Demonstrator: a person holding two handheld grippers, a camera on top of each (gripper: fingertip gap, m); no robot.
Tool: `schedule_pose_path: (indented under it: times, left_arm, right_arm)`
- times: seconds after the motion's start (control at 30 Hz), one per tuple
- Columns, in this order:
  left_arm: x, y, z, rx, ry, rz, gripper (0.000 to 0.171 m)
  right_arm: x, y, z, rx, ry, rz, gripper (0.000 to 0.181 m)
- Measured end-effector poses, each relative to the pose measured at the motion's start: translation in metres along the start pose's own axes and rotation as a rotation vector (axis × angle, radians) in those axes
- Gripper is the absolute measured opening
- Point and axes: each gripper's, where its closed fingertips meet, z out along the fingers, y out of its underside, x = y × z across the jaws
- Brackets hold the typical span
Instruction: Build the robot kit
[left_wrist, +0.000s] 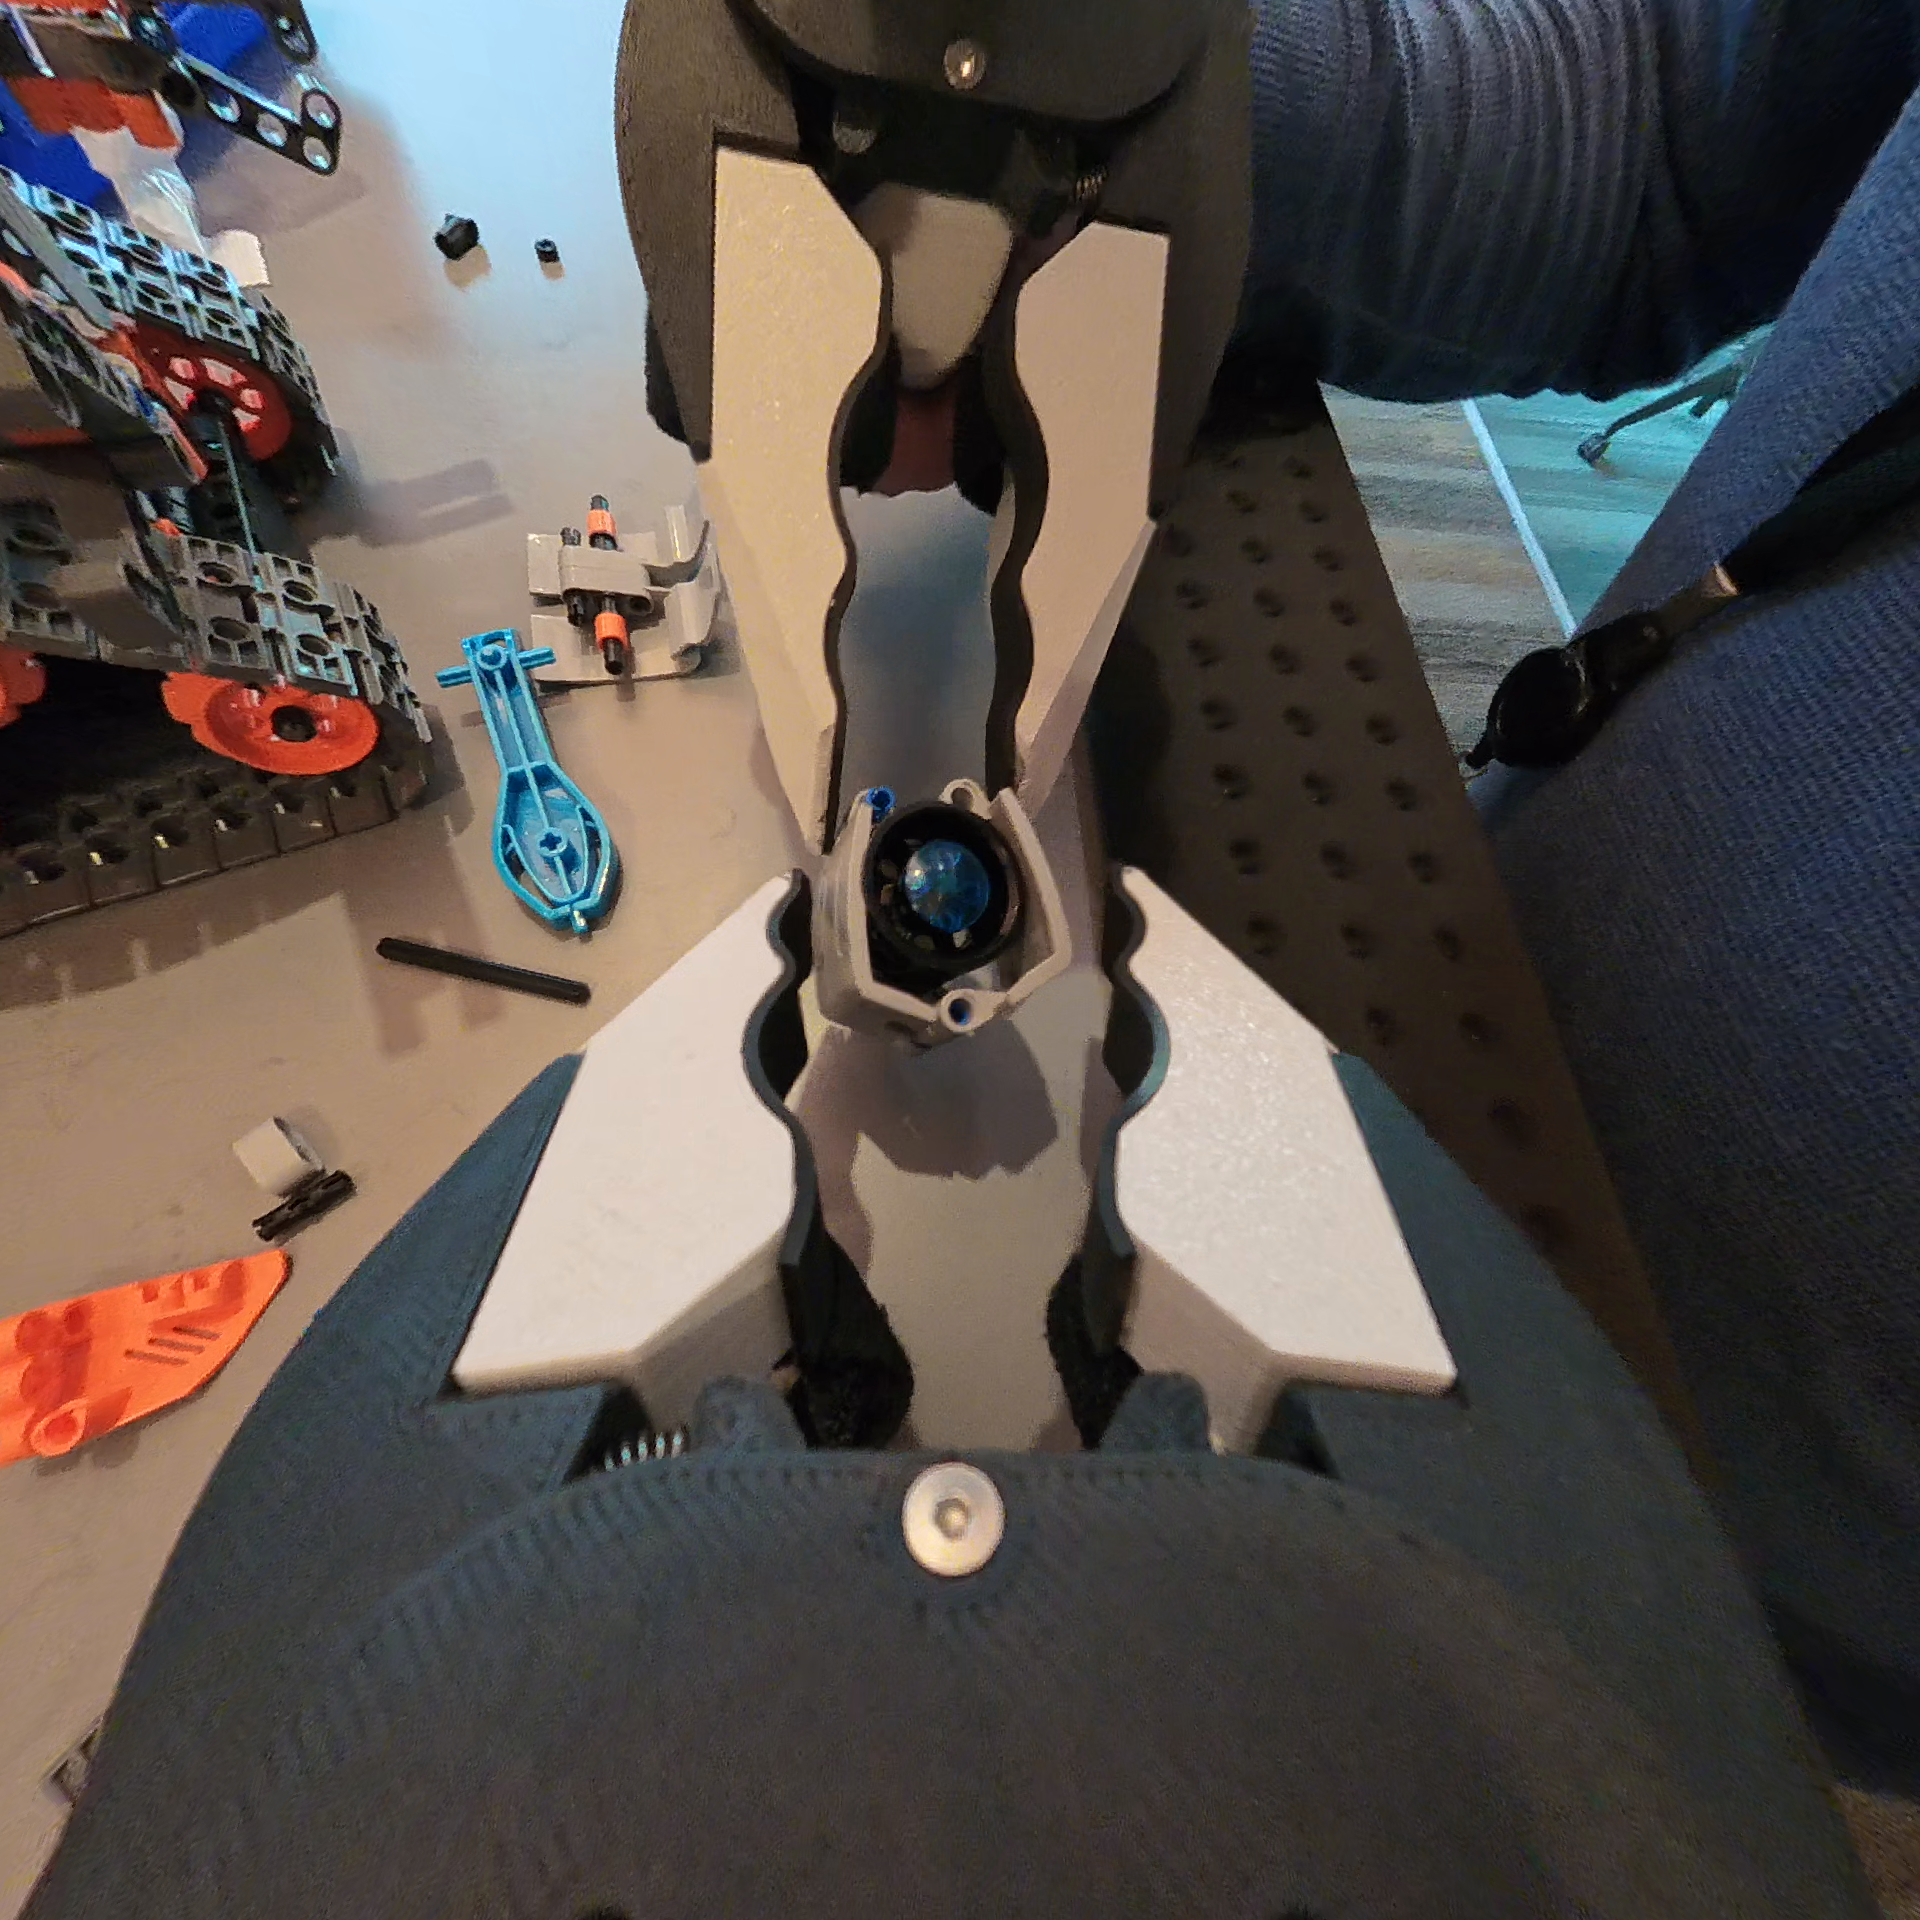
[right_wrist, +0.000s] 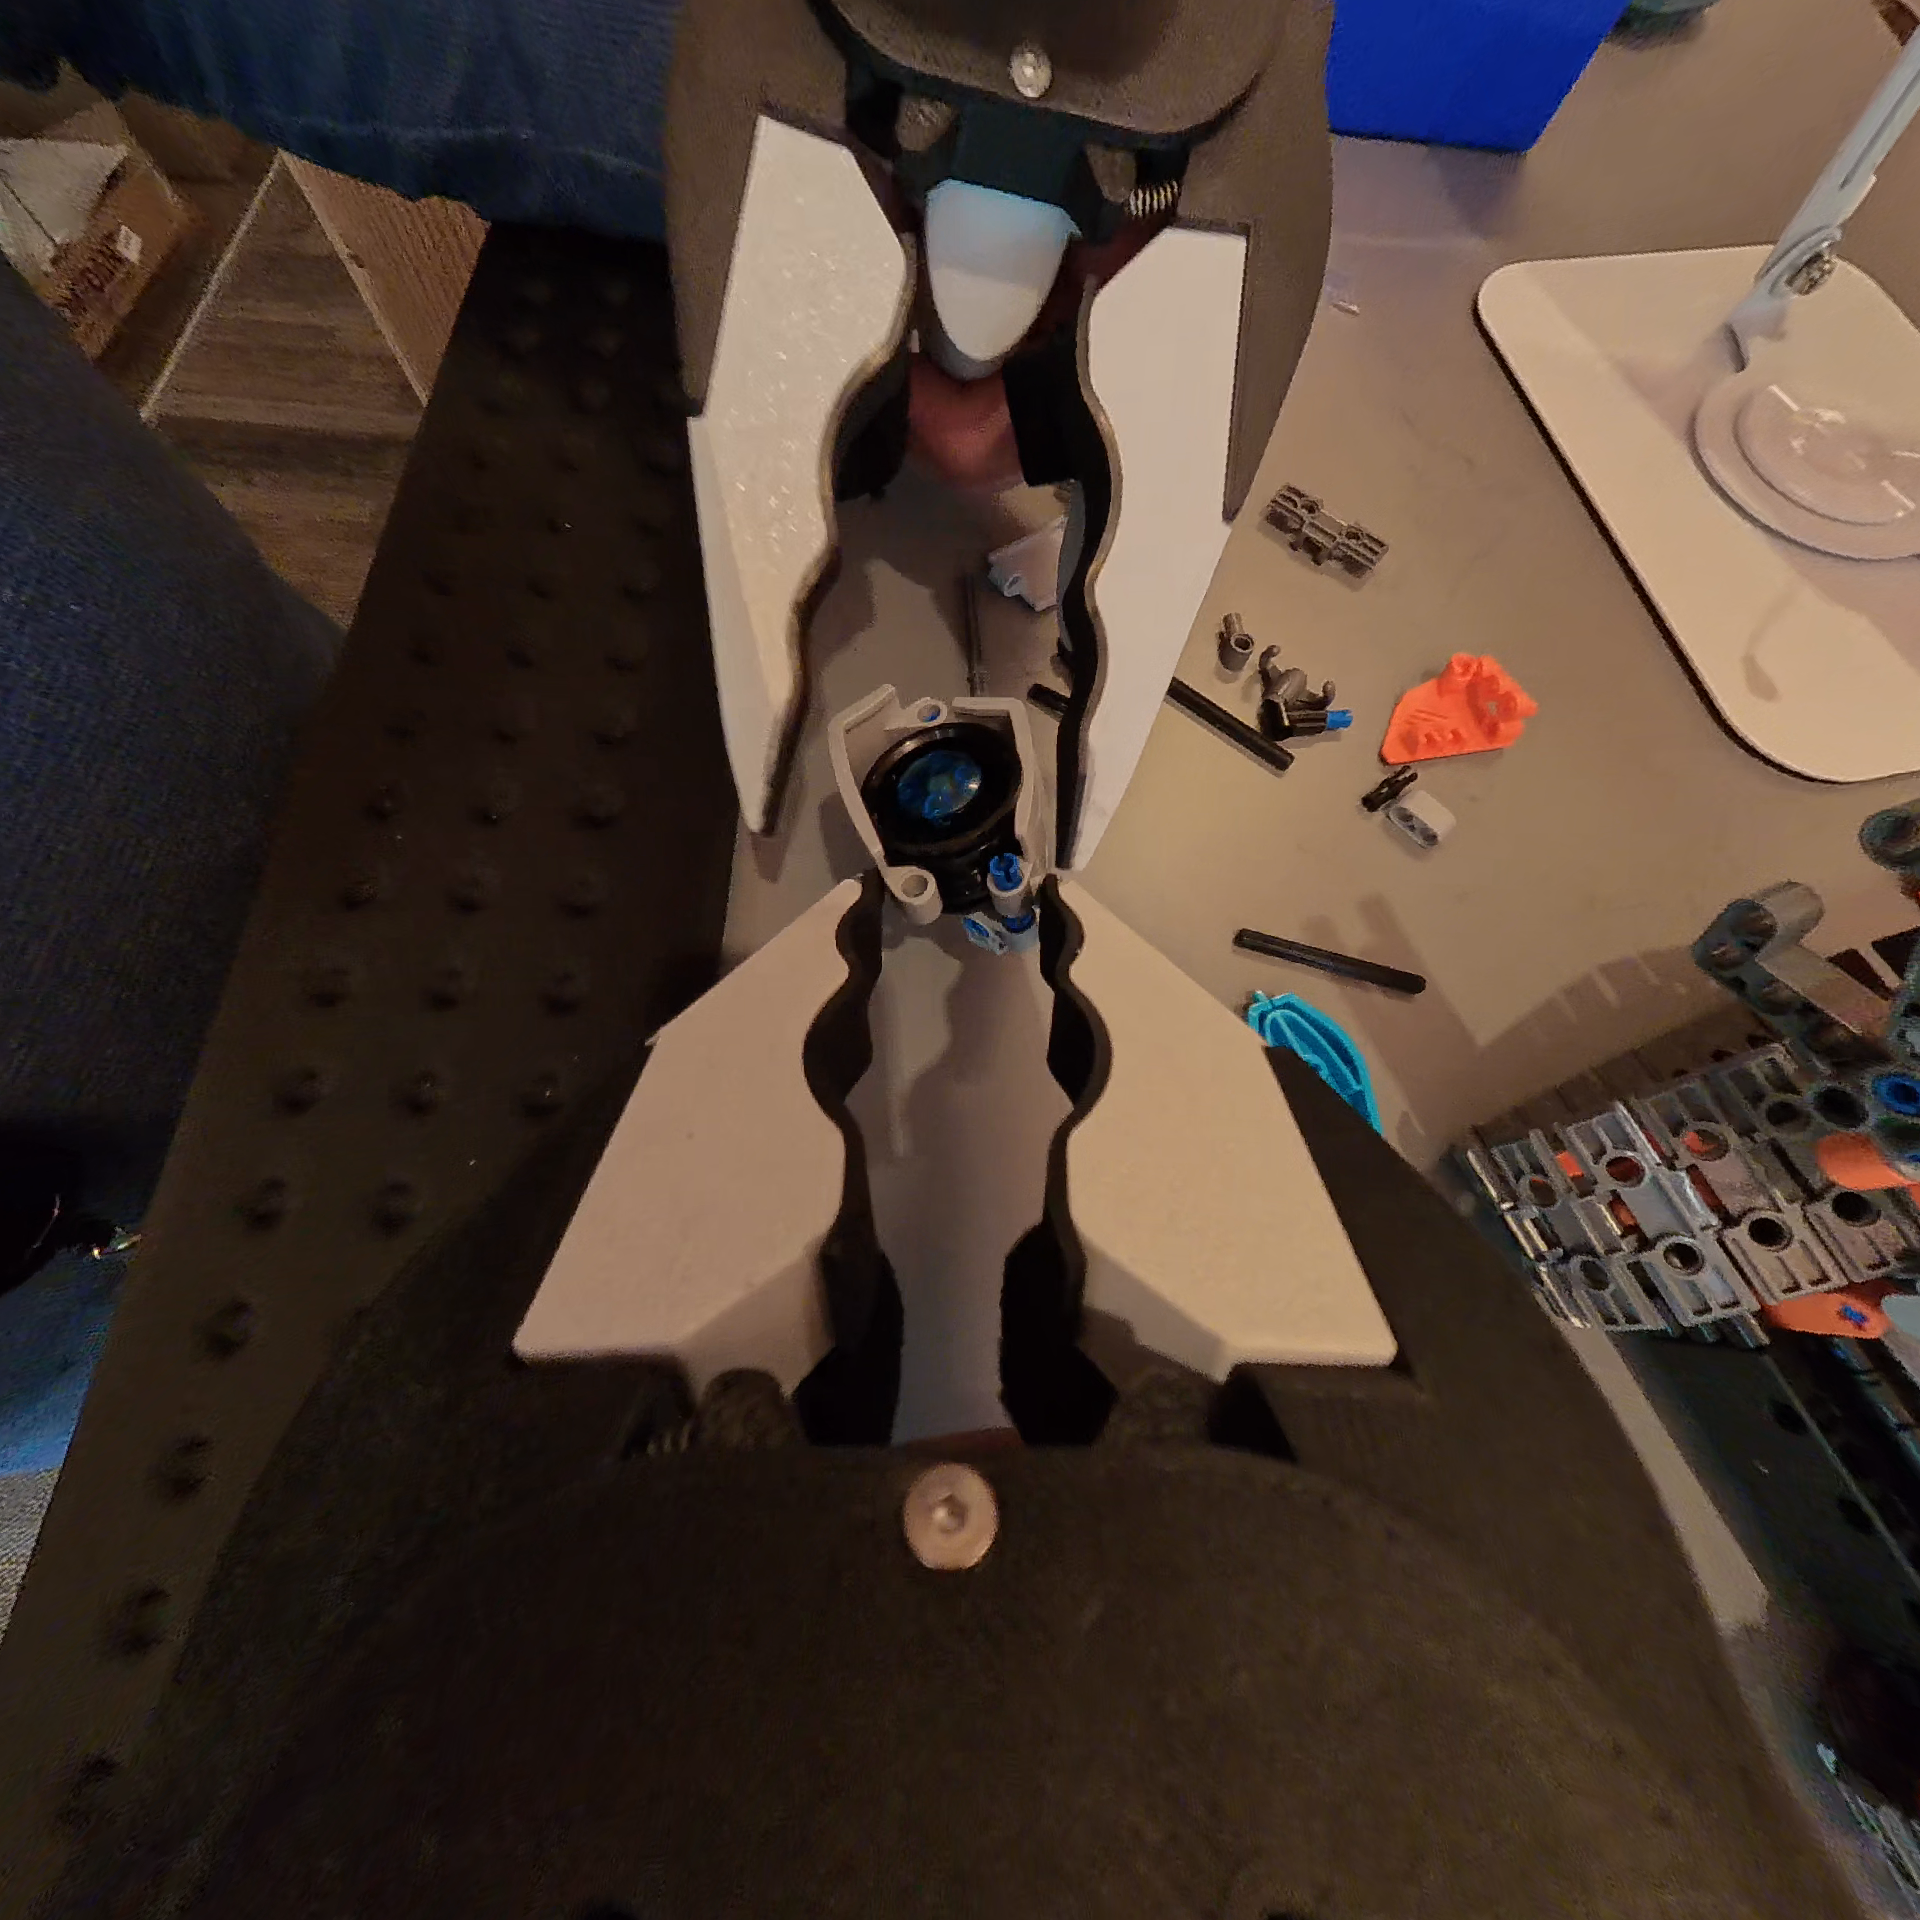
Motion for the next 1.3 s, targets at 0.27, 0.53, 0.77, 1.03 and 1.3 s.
schedule_pose_path:
  times: [0.27, 0.53, 0.77, 1.03, 1.3]
  left_arm:
    - [-0.016, 0.01, -0.007, -0.045, -0.136, 0.049, 0.052]
    - [-0.024, 0.013, -0.009, -0.045, -0.172, 0.064, 0.041]
    - [-0.025, 0.013, -0.008, -0.046, -0.177, 0.068, 0.041]
    - [-0.025, 0.016, -0.005, -0.061, -0.181, 0.079, 0.041]
    - [-0.025, 0.016, -0.006, -0.062, -0.184, 0.082, 0.04]
  right_arm:
    - [0.011, -0.006, 0.005, 0.012, 0.036, 0.038, 0.028]
    - [0.018, -0.004, 0.008, 0.024, 0.043, 0.07, 0.027]
    - [0.019, -0.001, 0.008, 0.033, 0.037, 0.072, 0.028]
    - [0.017, 0.005, 0.01, 0.024, 0.025, 0.074, 0.027]
    - [0.016, 0.005, 0.011, 0.027, 0.026, 0.065, 0.026]
